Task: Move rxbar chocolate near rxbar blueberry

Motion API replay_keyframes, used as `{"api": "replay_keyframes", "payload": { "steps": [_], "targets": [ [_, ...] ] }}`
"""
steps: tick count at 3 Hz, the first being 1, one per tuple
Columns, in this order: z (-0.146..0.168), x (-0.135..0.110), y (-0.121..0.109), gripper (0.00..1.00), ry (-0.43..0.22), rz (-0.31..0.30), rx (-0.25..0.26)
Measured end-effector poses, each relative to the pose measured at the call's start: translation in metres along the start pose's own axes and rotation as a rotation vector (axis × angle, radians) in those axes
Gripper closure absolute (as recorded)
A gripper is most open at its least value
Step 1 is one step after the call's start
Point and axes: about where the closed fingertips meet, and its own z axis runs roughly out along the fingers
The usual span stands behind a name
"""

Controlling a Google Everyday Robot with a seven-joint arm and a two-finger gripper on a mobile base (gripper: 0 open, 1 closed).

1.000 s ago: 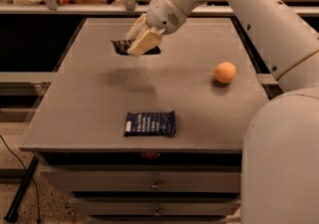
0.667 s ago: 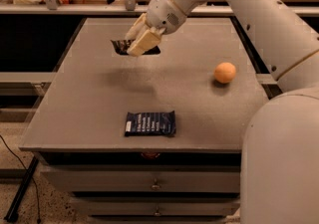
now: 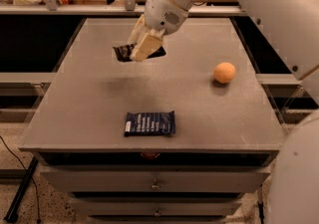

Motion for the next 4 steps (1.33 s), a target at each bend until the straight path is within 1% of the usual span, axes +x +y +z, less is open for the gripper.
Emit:
{"api": "replay_keyframes", "payload": {
  "steps": [1,2,3,4],
  "targets": [
    [0.013,0.002,0.034,1.00,0.030,0.012,-0.037],
    [0.039,0.001,0.061,1.00,0.018,0.014,-0.104],
    [0.063,-0.009,0.079,1.00,-0.002,-0.007,-0.171],
    [0.075,-0.018,0.087,0.82,-0.006,-0.022,-0.207]
  ]
}}
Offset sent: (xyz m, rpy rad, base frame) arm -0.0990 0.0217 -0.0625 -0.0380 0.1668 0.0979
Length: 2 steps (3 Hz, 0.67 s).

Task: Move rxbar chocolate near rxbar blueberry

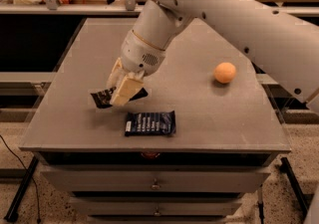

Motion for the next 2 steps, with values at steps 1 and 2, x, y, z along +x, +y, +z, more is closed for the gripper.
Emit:
{"api": "replay_keyframes", "payload": {
  "steps": [1,2],
  "targets": [
    [0.0066,-0.0029,0.0032,0.59,0.003,-0.002,-0.020],
    [0.0071,0.0021,0.0038,0.35,0.021,0.012,-0.019]
  ]
}}
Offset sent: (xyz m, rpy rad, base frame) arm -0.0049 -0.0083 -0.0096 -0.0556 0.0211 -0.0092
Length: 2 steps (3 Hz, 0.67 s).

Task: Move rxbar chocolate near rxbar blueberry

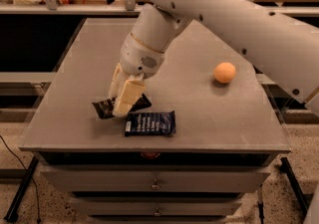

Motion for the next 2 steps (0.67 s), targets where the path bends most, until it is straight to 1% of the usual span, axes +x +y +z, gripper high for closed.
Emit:
{"api": "replay_keyframes", "payload": {
  "steps": [1,2],
  "targets": [
    [-0.0160,0.0230,-0.0023,0.00,0.024,0.052,0.052],
    [-0.0223,0.0307,-0.0040,0.00,0.030,0.068,0.071]
  ]
}}
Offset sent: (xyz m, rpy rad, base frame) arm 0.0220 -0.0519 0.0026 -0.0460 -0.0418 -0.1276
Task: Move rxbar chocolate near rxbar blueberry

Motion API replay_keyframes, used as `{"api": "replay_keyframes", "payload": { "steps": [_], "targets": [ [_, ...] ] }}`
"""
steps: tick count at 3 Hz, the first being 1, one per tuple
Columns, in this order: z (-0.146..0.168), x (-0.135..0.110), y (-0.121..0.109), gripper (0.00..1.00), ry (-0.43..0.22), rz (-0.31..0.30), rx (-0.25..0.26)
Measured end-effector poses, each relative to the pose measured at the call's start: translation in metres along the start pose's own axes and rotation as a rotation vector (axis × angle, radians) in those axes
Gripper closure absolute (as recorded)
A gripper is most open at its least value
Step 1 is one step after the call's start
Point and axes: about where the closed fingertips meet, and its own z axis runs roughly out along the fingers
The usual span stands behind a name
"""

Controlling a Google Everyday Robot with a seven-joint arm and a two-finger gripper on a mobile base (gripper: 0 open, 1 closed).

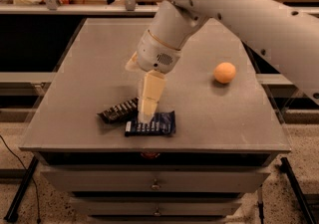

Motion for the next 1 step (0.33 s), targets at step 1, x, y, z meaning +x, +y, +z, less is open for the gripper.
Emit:
{"api": "replay_keyframes", "payload": {
  "steps": [1],
  "targets": [
    [-0.0081,0.0089,-0.0004,0.00,0.001,0.011,0.008]
  ]
}}
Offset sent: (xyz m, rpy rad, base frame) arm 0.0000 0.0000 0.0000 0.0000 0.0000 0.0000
